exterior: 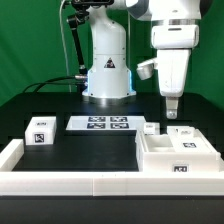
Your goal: Assemble cabinet
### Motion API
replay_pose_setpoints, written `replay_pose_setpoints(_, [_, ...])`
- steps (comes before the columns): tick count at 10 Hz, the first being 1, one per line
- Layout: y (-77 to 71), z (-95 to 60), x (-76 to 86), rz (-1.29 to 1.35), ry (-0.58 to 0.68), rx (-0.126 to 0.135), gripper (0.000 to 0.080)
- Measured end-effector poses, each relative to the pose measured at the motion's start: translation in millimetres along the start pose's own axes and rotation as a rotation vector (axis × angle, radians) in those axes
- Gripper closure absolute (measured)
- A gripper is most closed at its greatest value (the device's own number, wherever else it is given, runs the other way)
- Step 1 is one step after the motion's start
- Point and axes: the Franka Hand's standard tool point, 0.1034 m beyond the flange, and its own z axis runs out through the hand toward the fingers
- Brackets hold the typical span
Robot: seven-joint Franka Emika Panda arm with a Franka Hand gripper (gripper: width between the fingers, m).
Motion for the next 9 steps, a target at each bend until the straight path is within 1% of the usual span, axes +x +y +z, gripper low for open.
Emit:
replay_pose_setpoints(1, [-7.2,4.2,-4.5,0.008,-0.005,0.011,0.0002])
replay_pose_setpoints(2, [-19.1,7.5,-10.5,0.006,0.000,0.007,0.0002])
replay_pose_setpoints(3, [-41.0,12.9,-20.1,0.005,0.003,0.008,0.0002])
replay_pose_setpoints(4, [-55.1,19.2,-25.4,0.005,0.002,0.020,0.0002])
replay_pose_setpoints(5, [-65.7,24.8,-30.5,0.008,-0.003,0.037,0.0002])
replay_pose_setpoints(6, [-63.8,23.9,-30.0,0.008,-0.004,0.036,0.0002])
replay_pose_setpoints(9, [-63.9,24.1,-30.1,0.008,-0.004,0.036,0.0002])
